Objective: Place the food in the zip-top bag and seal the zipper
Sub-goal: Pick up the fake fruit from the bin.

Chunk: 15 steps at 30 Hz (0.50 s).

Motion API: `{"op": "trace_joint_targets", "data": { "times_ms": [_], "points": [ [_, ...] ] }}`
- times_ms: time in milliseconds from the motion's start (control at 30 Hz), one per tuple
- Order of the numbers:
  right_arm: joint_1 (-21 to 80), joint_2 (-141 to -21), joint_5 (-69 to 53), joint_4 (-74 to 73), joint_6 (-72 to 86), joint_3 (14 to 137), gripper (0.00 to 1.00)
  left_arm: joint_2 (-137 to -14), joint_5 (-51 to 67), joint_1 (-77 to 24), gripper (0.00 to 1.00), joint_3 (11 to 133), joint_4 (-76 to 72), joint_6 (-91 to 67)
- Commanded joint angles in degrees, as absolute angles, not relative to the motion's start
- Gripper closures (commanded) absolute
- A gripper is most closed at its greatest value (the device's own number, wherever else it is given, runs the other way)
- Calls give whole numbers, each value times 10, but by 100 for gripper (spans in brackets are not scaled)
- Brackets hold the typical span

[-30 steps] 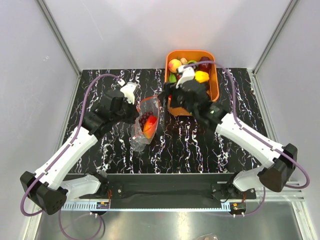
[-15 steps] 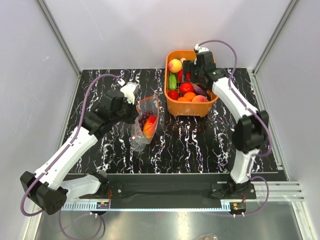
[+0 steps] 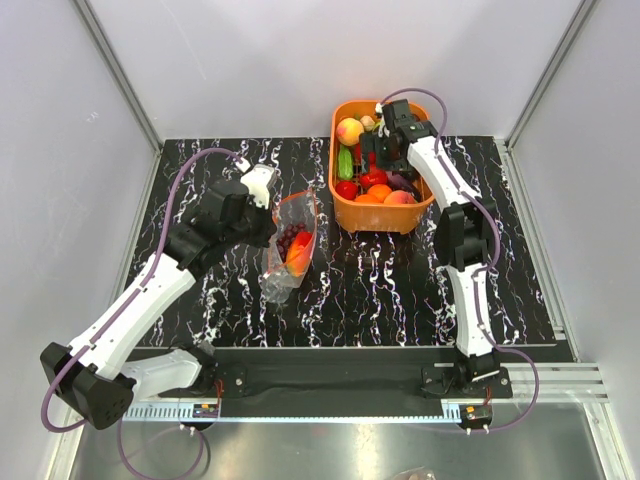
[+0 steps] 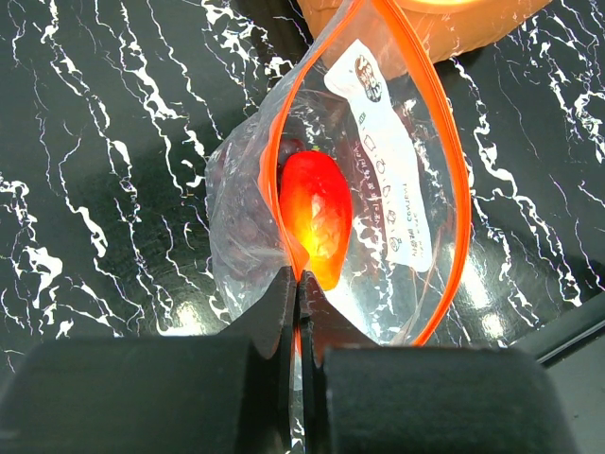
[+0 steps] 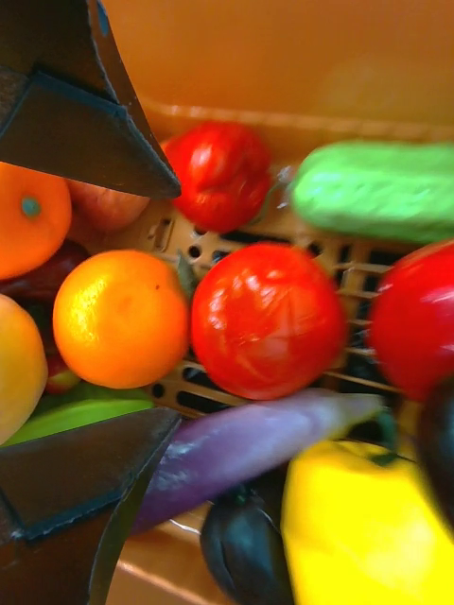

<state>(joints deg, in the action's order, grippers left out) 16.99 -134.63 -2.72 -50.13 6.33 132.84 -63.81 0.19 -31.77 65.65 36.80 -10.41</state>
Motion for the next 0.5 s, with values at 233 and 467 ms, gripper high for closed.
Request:
{"op": "trace_joint_targets", "data": {
  "times_ms": [233,467],
  "points": [
    [163,-1456,-47,-604,45,1430,5,-632,-7,-316,100,676,356,-97],
    [163,-1477,-54,-588,41,1428,15,-634,-7,-316,100,676,357,-97]
  ]
}}
